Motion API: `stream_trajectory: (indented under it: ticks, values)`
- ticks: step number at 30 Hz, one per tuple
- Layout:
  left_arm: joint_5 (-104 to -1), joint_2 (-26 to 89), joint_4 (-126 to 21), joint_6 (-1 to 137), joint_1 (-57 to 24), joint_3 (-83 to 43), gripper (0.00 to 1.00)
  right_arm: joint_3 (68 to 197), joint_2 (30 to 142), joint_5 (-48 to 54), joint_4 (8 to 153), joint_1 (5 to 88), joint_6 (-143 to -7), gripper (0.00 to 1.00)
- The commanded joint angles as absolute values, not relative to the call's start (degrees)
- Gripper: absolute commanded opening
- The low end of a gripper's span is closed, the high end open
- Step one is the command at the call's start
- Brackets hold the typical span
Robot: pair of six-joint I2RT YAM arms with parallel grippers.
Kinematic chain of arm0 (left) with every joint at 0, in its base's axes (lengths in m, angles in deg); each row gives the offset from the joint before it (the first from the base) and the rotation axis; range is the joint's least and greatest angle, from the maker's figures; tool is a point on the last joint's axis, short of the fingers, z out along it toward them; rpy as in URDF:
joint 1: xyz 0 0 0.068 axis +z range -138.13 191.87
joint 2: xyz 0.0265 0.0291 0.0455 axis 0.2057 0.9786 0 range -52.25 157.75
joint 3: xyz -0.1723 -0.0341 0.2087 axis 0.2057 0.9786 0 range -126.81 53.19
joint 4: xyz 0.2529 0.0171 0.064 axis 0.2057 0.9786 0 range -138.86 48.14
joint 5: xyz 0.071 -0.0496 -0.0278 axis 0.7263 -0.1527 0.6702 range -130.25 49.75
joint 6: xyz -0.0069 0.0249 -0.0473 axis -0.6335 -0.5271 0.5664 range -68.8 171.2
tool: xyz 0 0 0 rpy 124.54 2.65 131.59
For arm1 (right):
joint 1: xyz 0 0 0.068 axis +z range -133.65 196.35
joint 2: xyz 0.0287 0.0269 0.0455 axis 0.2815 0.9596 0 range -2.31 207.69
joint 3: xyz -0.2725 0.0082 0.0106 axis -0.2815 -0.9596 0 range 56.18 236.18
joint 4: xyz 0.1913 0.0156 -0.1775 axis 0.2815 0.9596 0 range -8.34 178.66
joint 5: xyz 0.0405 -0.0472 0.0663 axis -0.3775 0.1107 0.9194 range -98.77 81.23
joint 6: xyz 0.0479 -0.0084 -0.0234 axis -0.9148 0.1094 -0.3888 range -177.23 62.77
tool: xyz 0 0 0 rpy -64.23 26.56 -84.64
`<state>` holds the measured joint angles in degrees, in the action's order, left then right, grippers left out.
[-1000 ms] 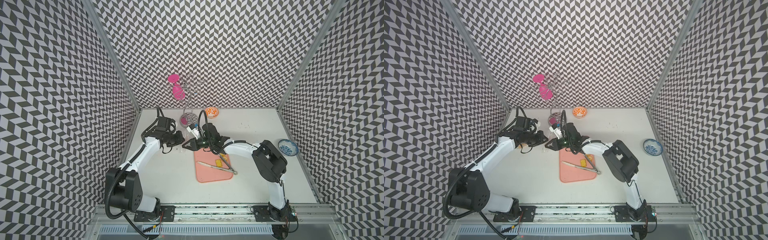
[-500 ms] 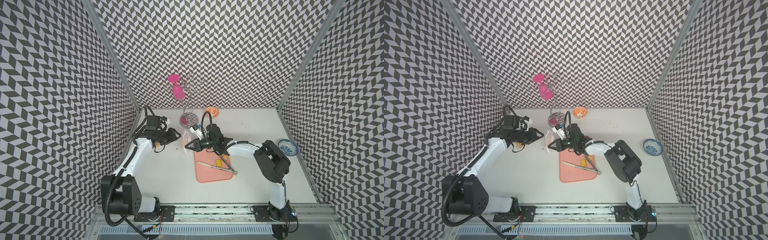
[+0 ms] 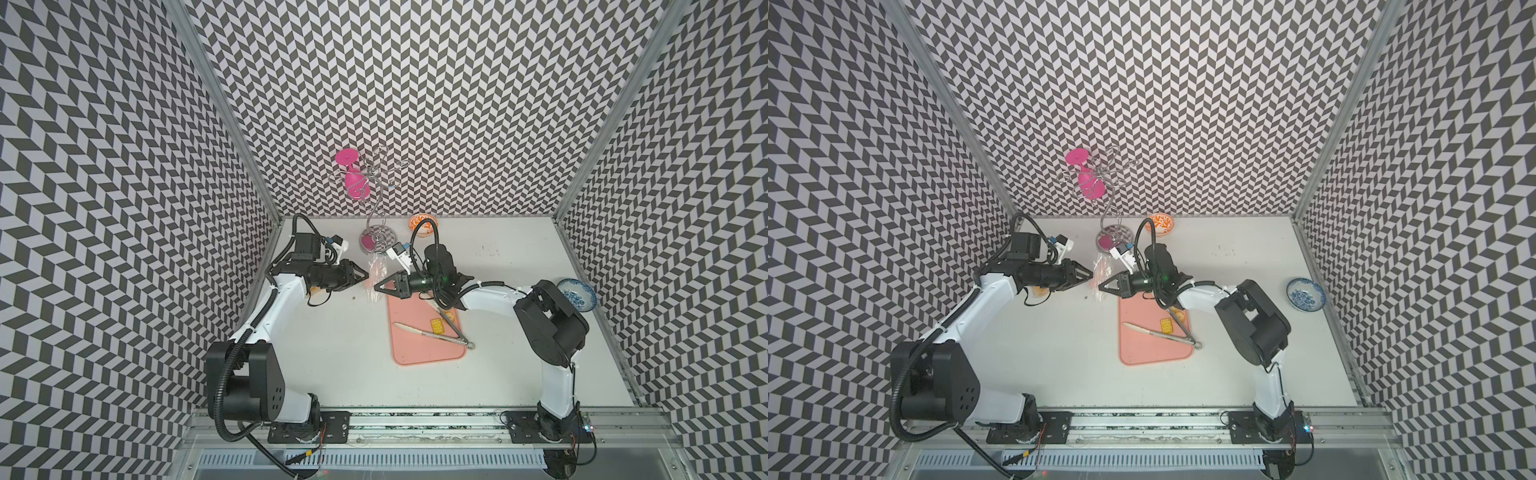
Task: Put the cookies into a resealable bag to prevent moisture
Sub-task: Pick up the ziploc bag from the center of the board.
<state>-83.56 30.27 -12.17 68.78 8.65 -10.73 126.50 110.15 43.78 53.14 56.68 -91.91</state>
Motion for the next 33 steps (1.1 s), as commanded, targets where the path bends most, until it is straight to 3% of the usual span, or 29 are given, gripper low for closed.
stream_trajectory:
  ticks: [1,18,33]
  values:
    - [-86.3,30.4,-14.2,68.5,7.8,-11.9,0.35,126.1,107.7,45.5,47.8,56.7,-93.4,0.00]
    - [-82.7,29.0,-4.8,63.1,8.3,-17.3,0.34,125.4,108.4,46.1,46.7,56.1,-95.1,0.00]
    - [-83.3,25.9,-2.6,62.1,8.4,-14.3,0.30,125.1,109.0,47.3,44.5,55.8,-97.2,0.00]
